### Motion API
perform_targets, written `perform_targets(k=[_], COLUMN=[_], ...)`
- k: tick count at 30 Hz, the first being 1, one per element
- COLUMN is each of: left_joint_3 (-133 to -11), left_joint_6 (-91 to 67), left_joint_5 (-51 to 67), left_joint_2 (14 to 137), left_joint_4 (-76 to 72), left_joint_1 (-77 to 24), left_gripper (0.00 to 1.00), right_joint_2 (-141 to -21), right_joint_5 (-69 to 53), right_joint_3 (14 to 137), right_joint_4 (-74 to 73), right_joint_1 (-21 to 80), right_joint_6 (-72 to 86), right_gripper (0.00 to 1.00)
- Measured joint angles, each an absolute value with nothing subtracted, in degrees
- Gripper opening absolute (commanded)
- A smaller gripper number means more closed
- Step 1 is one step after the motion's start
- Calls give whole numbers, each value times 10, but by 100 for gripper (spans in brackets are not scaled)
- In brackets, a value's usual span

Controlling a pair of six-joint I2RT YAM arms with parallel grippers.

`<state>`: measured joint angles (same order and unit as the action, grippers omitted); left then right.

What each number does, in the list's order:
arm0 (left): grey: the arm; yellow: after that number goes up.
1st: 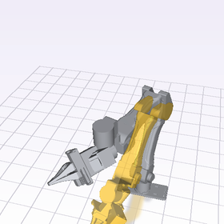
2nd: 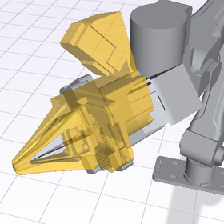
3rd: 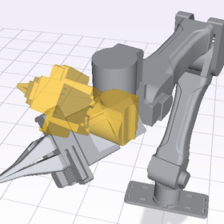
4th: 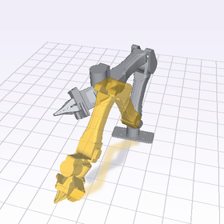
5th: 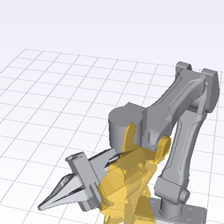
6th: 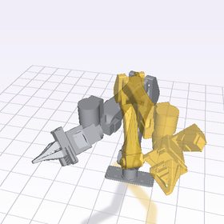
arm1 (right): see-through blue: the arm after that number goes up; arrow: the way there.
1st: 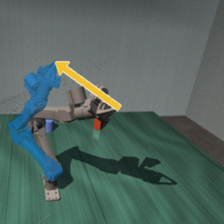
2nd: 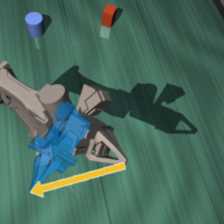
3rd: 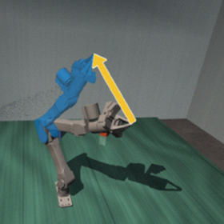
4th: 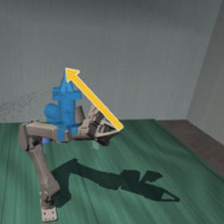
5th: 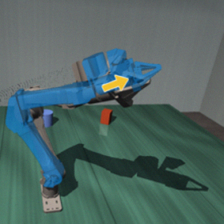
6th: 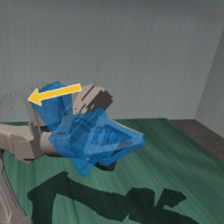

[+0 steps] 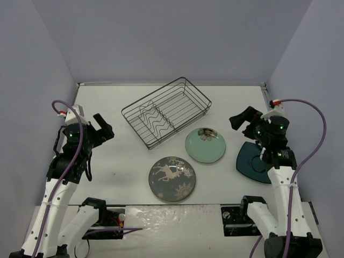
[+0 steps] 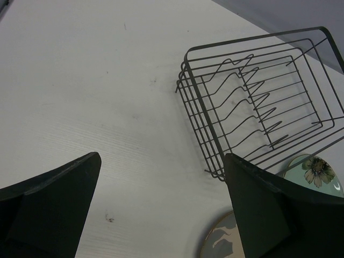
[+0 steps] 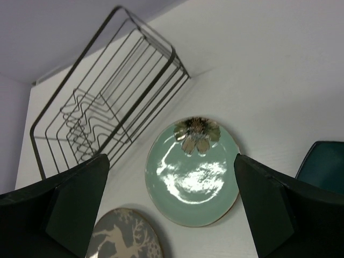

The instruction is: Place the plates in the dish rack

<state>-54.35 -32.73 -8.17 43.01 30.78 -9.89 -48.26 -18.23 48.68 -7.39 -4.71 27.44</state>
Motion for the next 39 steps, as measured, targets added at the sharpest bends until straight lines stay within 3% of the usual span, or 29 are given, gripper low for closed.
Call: perform_targets(k=[7,18,30,39], left_joint_3=[-526,-526,-525,-525], left_joint_6=[-319,-317,-317,-320], left_joint_5=[-52,-43,-51,-77], left_joint_2=[431,436,458,458], left_joint_4=[295,284,284,295], left_joint_1=[-99,-99,-99,-99], left_gripper=[97,97,97,97], right_joint_2=[-483,-574,-683,-760], right_joint_5=[-228,-117,-169,-268], right_joint_3=[385,287,223,219], right_joint_4=[-76,-4,144,271], right_joint_1=[49,321,342,327], right_joint_6=[269,311,346,366], right_gripper=[100,100,100,93])
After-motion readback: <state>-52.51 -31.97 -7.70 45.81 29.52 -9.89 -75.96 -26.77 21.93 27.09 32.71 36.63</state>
